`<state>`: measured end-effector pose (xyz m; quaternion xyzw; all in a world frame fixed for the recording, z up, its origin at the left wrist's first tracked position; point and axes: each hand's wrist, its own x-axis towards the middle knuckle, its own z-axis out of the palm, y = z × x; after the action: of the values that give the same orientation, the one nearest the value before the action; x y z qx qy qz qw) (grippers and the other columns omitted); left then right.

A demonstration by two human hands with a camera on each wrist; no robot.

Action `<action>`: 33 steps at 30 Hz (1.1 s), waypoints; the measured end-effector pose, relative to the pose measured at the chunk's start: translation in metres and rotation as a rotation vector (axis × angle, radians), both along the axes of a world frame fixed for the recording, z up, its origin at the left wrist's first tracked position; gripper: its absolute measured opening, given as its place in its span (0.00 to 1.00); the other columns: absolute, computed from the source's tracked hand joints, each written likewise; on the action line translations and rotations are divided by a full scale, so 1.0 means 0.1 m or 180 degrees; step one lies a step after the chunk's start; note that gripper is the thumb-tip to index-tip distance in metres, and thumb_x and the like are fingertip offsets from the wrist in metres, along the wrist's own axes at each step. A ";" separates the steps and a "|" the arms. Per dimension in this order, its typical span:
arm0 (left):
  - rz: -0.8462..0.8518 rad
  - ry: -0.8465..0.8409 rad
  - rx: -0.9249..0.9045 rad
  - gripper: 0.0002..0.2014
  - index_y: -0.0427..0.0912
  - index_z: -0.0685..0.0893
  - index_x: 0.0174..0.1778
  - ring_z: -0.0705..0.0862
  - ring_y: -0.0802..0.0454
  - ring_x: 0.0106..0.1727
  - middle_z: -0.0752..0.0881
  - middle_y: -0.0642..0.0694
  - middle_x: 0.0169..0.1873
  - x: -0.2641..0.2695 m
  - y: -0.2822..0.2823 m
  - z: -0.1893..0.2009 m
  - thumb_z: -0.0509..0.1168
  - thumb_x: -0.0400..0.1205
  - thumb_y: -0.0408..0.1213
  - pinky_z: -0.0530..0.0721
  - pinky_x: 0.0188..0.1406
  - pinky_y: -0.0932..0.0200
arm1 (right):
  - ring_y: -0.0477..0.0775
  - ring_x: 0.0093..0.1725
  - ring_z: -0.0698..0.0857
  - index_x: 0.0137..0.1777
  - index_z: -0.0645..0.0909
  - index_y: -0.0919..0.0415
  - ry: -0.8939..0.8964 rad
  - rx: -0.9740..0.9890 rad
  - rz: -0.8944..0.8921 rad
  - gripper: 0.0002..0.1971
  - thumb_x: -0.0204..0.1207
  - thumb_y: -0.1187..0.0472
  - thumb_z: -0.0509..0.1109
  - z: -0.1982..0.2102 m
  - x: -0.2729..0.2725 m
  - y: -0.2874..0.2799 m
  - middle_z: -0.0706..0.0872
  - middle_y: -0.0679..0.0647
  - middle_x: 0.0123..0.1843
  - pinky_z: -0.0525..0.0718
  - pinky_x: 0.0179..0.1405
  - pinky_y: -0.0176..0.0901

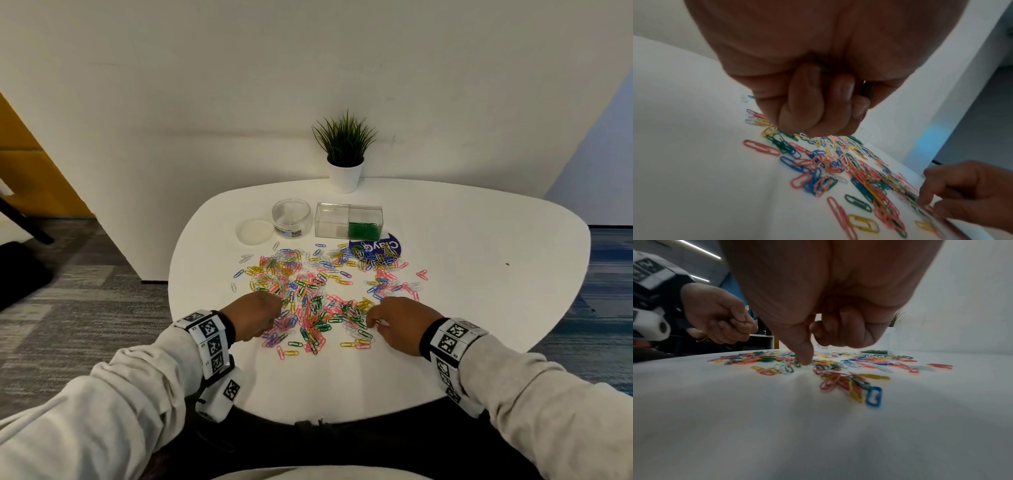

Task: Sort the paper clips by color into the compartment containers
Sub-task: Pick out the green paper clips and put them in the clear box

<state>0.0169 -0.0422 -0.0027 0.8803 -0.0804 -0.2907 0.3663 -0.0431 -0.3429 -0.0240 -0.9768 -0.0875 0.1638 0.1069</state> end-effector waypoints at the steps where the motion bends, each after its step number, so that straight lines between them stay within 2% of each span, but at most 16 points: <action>1: 0.0015 0.0081 -0.0113 0.17 0.45 0.64 0.29 0.60 0.53 0.22 0.66 0.46 0.23 0.01 0.01 0.00 0.53 0.86 0.34 0.58 0.22 0.61 | 0.53 0.61 0.80 0.62 0.83 0.42 0.0050 0.0053 0.0038 0.14 0.85 0.56 0.59 0.00 0.00 0.01 0.79 0.48 0.59 0.78 0.63 0.45; 3: -0.0128 0.0116 -0.0058 0.16 0.40 0.71 0.31 0.64 0.51 0.21 0.72 0.43 0.24 0.03 0.03 -0.01 0.56 0.86 0.36 0.62 0.20 0.62 | 0.52 0.62 0.79 0.63 0.84 0.40 0.0113 0.0083 0.0120 0.15 0.85 0.57 0.59 0.00 -0.01 0.02 0.79 0.48 0.59 0.76 0.63 0.44; 5: -0.0334 0.0122 0.0114 0.12 0.31 0.80 0.41 0.71 0.52 0.22 0.82 0.41 0.28 0.02 0.01 -0.03 0.58 0.86 0.35 0.67 0.19 0.62 | 0.54 0.61 0.80 0.62 0.85 0.42 0.0089 0.0043 0.0123 0.15 0.84 0.58 0.59 0.01 -0.01 0.02 0.81 0.49 0.60 0.78 0.61 0.44; 6: -0.0392 0.0149 0.0127 0.11 0.32 0.83 0.47 0.74 0.54 0.23 0.86 0.42 0.30 0.02 -0.01 -0.05 0.58 0.86 0.33 0.69 0.20 0.63 | 0.54 0.60 0.81 0.61 0.85 0.45 0.0058 0.0022 0.0104 0.14 0.84 0.58 0.60 0.02 -0.02 0.01 0.81 0.50 0.59 0.80 0.60 0.45; 8: -0.0602 -0.0056 0.0274 0.11 0.40 0.86 0.49 0.80 0.59 0.29 0.89 0.48 0.32 0.00 -0.03 -0.06 0.58 0.87 0.34 0.75 0.27 0.66 | 0.54 0.57 0.83 0.58 0.86 0.49 -0.0017 0.0046 0.0062 0.12 0.83 0.58 0.62 0.04 -0.02 -0.02 0.83 0.50 0.57 0.81 0.56 0.44; 11: -0.1325 -0.0863 0.1050 0.10 0.53 0.85 0.47 0.81 0.62 0.42 0.86 0.59 0.40 -0.04 -0.06 -0.04 0.58 0.87 0.42 0.76 0.42 0.66 | 0.51 0.53 0.83 0.54 0.87 0.52 -0.0048 0.0115 -0.0018 0.09 0.82 0.54 0.66 0.04 -0.01 -0.04 0.85 0.48 0.53 0.79 0.50 0.40; 13: -0.1761 -0.1314 0.1543 0.09 0.55 0.85 0.51 0.81 0.58 0.47 0.86 0.60 0.45 -0.08 -0.10 -0.05 0.59 0.86 0.45 0.77 0.45 0.62 | 0.50 0.51 0.83 0.50 0.87 0.53 -0.0024 0.0128 -0.0090 0.07 0.80 0.55 0.67 0.02 0.02 -0.04 0.87 0.49 0.54 0.79 0.48 0.39; 16: -0.1925 -0.1548 0.1799 0.10 0.58 0.85 0.58 0.83 0.53 0.53 0.87 0.57 0.51 -0.12 -0.16 -0.10 0.61 0.85 0.48 0.76 0.46 0.60 | 0.51 0.52 0.85 0.46 0.86 0.52 0.0069 0.0150 -0.0233 0.05 0.77 0.57 0.68 -0.02 0.05 -0.02 0.87 0.49 0.52 0.83 0.51 0.42; 18: -0.1941 -0.1558 0.1822 0.09 0.58 0.85 0.56 0.81 0.53 0.50 0.85 0.58 0.48 -0.13 -0.17 -0.12 0.62 0.84 0.48 0.76 0.46 0.59 | 0.50 0.51 0.84 0.44 0.84 0.51 0.0179 0.0170 -0.0341 0.03 0.75 0.58 0.69 -0.04 0.06 -0.02 0.86 0.47 0.49 0.84 0.49 0.41; 21: -0.1943 -0.1523 0.1840 0.07 0.56 0.84 0.51 0.77 0.56 0.44 0.80 0.59 0.41 -0.14 -0.16 -0.14 0.60 0.84 0.45 0.75 0.42 0.59 | 0.50 0.47 0.83 0.40 0.81 0.54 0.0344 0.0107 -0.0367 0.02 0.73 0.61 0.69 -0.05 0.07 0.02 0.84 0.48 0.45 0.79 0.38 0.36; 22: -0.1952 -0.1517 0.1826 0.08 0.56 0.83 0.51 0.78 0.55 0.43 0.81 0.59 0.42 -0.15 -0.16 -0.14 0.58 0.84 0.45 0.75 0.41 0.59 | 0.52 0.47 0.84 0.42 0.82 0.58 0.0397 0.0022 -0.0355 0.02 0.73 0.61 0.69 -0.04 0.08 0.04 0.86 0.51 0.46 0.82 0.38 0.38; 24: -0.2029 -0.1564 0.1828 0.08 0.54 0.81 0.51 0.79 0.53 0.44 0.83 0.56 0.43 -0.15 -0.16 -0.15 0.56 0.84 0.45 0.78 0.41 0.57 | 0.55 0.47 0.86 0.47 0.84 0.62 0.0450 -0.0158 -0.0340 0.09 0.72 0.59 0.68 -0.05 0.09 0.07 0.87 0.55 0.48 0.87 0.45 0.46; 27: -0.2101 -0.1618 0.1860 0.07 0.52 0.77 0.48 0.79 0.51 0.41 0.80 0.55 0.39 -0.16 -0.17 -0.15 0.56 0.83 0.48 0.80 0.41 0.54 | 0.54 0.46 0.86 0.48 0.83 0.59 0.0469 -0.0239 -0.0285 0.09 0.71 0.57 0.67 -0.05 0.09 0.08 0.86 0.53 0.47 0.87 0.46 0.47; 30: -0.1842 -0.1498 0.1693 0.09 0.51 0.73 0.41 0.76 0.51 0.37 0.78 0.53 0.34 -0.10 -0.15 -0.13 0.55 0.83 0.50 0.75 0.35 0.55 | 0.54 0.47 0.84 0.48 0.80 0.58 0.0538 -0.0303 -0.0080 0.08 0.73 0.55 0.66 0.04 0.06 0.10 0.84 0.52 0.48 0.82 0.42 0.44; 33: -0.1352 -0.1168 0.1077 0.15 0.49 0.69 0.32 0.73 0.52 0.34 0.75 0.51 0.29 0.06 -0.11 -0.04 0.52 0.84 0.49 0.71 0.35 0.54 | 0.52 0.38 0.78 0.40 0.75 0.57 0.0322 -0.0037 -0.0029 0.07 0.74 0.55 0.66 0.26 0.20 0.03 0.81 0.52 0.41 0.78 0.38 0.46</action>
<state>0.0227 -0.0536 -0.0067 0.9299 -0.2774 -0.2064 0.1254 -0.0226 -0.3394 0.0019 -0.9682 -0.0766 0.2129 0.1063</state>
